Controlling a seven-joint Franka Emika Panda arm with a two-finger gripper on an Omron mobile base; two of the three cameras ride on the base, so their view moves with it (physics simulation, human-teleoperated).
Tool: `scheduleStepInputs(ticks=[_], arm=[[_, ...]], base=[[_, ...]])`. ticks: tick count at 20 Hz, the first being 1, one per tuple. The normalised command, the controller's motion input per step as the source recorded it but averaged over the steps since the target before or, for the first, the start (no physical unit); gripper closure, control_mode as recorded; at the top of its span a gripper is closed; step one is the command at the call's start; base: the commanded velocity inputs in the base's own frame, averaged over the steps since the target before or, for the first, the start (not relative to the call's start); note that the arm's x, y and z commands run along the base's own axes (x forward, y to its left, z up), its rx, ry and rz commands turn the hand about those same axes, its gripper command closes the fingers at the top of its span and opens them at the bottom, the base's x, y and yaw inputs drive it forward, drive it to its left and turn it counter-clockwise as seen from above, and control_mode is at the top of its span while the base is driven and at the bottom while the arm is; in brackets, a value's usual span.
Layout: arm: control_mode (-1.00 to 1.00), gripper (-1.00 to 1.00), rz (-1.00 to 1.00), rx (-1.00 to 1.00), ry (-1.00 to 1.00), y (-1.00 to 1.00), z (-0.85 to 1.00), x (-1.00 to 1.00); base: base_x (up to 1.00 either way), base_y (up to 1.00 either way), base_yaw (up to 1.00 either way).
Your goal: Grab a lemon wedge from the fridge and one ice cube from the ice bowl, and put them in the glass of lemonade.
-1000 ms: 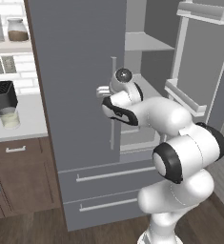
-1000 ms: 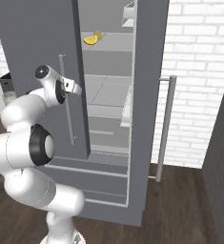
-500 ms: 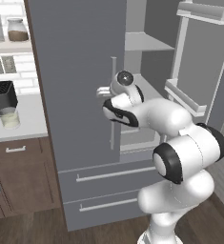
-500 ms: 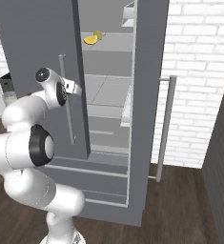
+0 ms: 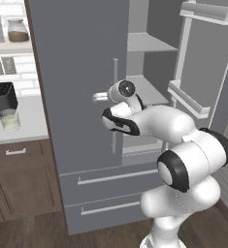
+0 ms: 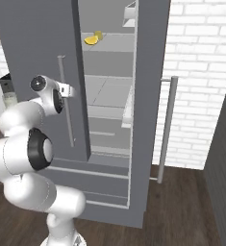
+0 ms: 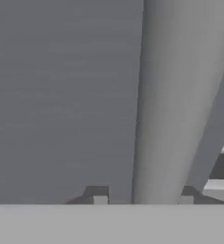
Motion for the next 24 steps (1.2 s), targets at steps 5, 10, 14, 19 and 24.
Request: scheduleStepInputs(ticks=[5,10,14,19,24], arm=[[-1.0,1.0,0.21,-0.03,0.03,0.88,0.71,-0.82],[-1.0,1.0,0.22,-0.02,0.08,0.77,0.83,-1.0],[-1.0,1.0,0.21,0.0,0.06,0.51,0.98,-1.0],[-1.0,1.0,0.14,0.0,0.02,0.13,0.89,-1.0],[-1.0,1.0,0.04,0.0,-0.09,-0.16,0.76,-1.0]], base=[[0.0,0.0,0.0],[0.0,0.0,0.0],[0.0,0.0,0.0],[0.0,0.0,0.0],[0.0,0.0,0.0]])
